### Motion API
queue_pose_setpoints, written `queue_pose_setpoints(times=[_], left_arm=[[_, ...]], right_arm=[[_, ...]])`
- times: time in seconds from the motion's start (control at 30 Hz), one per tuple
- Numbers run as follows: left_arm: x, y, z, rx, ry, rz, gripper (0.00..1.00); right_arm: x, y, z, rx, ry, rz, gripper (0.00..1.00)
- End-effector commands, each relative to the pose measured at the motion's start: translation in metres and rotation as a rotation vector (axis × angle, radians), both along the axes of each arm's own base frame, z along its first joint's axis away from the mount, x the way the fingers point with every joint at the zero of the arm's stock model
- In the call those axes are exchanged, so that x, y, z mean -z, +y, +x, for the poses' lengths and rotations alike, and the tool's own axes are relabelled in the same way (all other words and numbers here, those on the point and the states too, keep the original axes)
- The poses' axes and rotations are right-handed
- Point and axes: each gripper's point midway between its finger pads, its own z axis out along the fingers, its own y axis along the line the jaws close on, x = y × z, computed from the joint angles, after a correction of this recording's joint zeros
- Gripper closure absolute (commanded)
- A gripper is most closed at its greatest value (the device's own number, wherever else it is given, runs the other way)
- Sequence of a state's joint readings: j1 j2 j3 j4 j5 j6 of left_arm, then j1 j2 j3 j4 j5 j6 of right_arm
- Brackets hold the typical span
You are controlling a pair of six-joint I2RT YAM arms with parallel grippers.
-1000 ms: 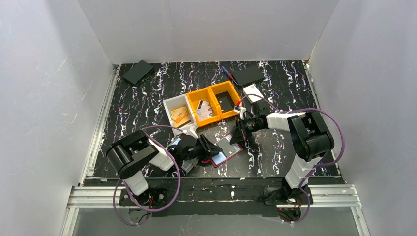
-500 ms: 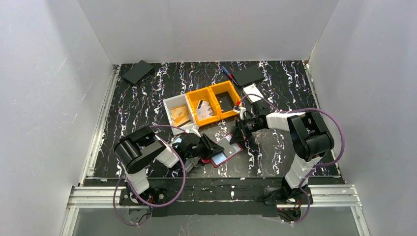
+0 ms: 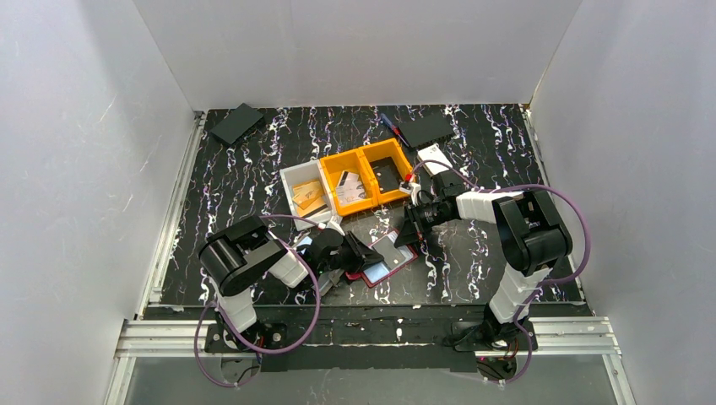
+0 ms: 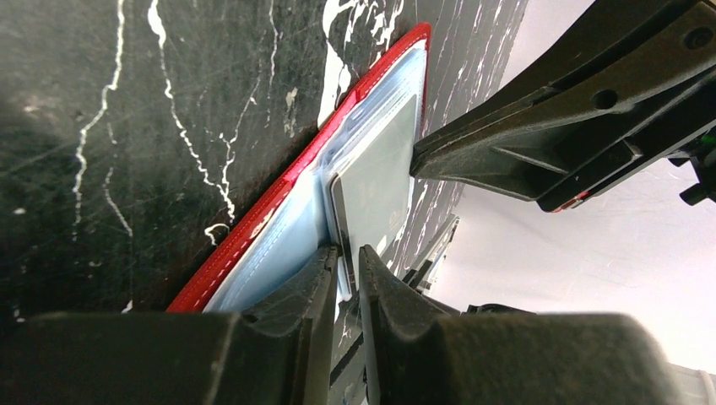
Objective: Take the credit cards out of the card holder
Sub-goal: Remove the credit card from the card holder.
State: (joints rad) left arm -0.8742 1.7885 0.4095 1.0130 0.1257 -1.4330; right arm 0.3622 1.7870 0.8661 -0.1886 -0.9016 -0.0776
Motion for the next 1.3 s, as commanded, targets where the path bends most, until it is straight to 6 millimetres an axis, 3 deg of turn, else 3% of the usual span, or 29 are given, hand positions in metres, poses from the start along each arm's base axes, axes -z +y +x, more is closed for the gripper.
queue_pose_setpoints(times=[0.0,0.03,0.17,0.33,0.53,0.7,0.9,1.1,1.2,1.27], left_arm=[[0.005,0.006,0.012,-0.050,-0.033,0.052,0.90],[0.004,0.007,0.013,-0.052,-0.043,0.054,1.00],[-0.005,0.007,0.015,-0.049,-0.077,0.043,1.00],[-0.023,0.000,0.017,-0.021,-0.148,-0.006,0.75],[-0.027,-0.001,0.020,-0.038,-0.162,-0.029,0.65],[-0.005,0.002,0.019,-0.075,-0.067,-0.006,0.83],[0.008,0.008,0.019,-0.095,-0.037,0.037,1.00],[0.003,0.017,0.014,-0.072,-0.094,0.063,1.00],[0.005,0.029,0.012,-0.086,-0.121,0.091,1.00],[0.004,0.032,0.010,-0.082,-0.132,0.095,1.00]], right_arm=[[0.006,0.005,-0.026,-0.072,0.081,0.008,0.99],[0.006,0.005,-0.026,-0.069,0.079,0.004,0.99],[0.012,0.001,-0.022,-0.051,0.066,-0.033,0.99],[0.018,-0.003,-0.017,-0.026,0.059,-0.071,0.99],[0.011,0.000,-0.020,-0.041,0.075,-0.026,0.99],[-0.001,0.006,-0.026,-0.072,0.087,0.047,0.99],[-0.010,0.010,-0.030,-0.094,0.096,0.097,0.99],[-0.025,0.008,-0.021,-0.085,0.056,0.128,0.99],[-0.033,-0.002,-0.011,-0.039,0.032,0.144,0.82],[-0.037,-0.005,-0.006,-0.011,0.020,0.155,0.77]])
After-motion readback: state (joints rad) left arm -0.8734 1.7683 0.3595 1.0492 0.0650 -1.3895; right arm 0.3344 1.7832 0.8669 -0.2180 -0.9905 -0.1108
